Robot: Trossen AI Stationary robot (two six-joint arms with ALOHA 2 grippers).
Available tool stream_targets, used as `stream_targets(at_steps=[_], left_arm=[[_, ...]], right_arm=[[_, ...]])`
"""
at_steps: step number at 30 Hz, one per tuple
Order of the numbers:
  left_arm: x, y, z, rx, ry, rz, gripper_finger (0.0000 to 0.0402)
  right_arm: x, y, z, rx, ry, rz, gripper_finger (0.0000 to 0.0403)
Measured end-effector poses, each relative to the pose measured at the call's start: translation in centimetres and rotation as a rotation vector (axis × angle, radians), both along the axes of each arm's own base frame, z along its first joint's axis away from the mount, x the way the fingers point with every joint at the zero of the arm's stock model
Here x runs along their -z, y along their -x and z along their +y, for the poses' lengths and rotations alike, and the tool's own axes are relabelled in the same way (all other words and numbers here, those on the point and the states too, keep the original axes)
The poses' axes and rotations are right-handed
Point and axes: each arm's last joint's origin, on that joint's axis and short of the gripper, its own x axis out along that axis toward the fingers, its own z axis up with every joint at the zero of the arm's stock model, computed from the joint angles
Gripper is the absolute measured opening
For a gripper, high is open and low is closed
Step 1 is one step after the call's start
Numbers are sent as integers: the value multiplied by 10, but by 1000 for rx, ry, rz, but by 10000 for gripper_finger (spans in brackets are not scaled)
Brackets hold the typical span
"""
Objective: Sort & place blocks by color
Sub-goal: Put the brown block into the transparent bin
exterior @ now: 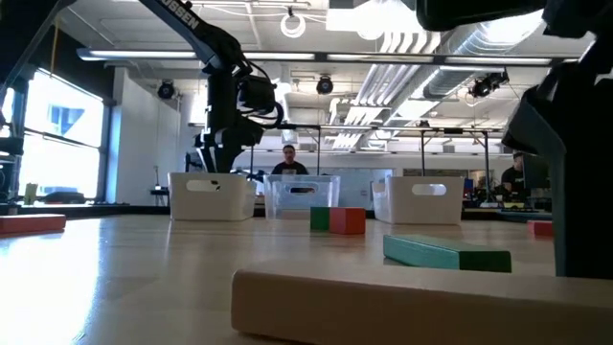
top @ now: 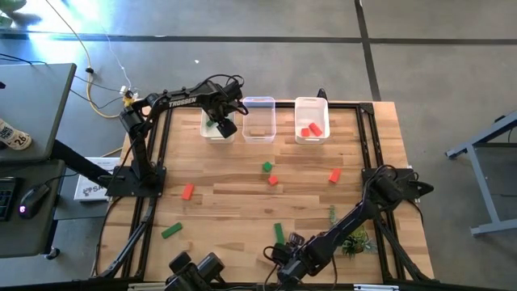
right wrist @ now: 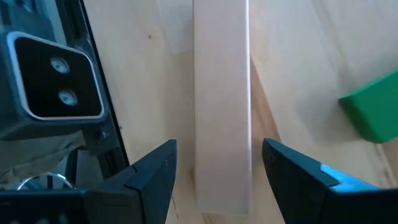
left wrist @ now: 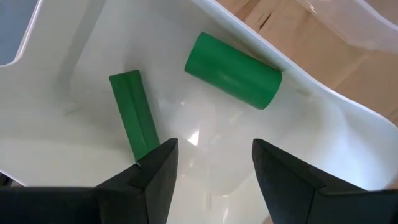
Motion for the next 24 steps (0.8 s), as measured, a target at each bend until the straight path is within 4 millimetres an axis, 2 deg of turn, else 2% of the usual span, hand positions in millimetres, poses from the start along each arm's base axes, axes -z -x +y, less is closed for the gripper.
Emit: stream_targets(at_steps=[9, 18, 24], left_arm=[[0, 0, 0, 25, 0, 3, 192], [0, -1, 1, 26, -9, -5, 192], [0, -2, 2, 54, -19, -10, 192]], right_arm=[[13, 2, -2, 45, 48, 56, 217], [15, 1, -8, 1, 84, 81, 120], [16, -1, -18, 86, 85, 136, 117]])
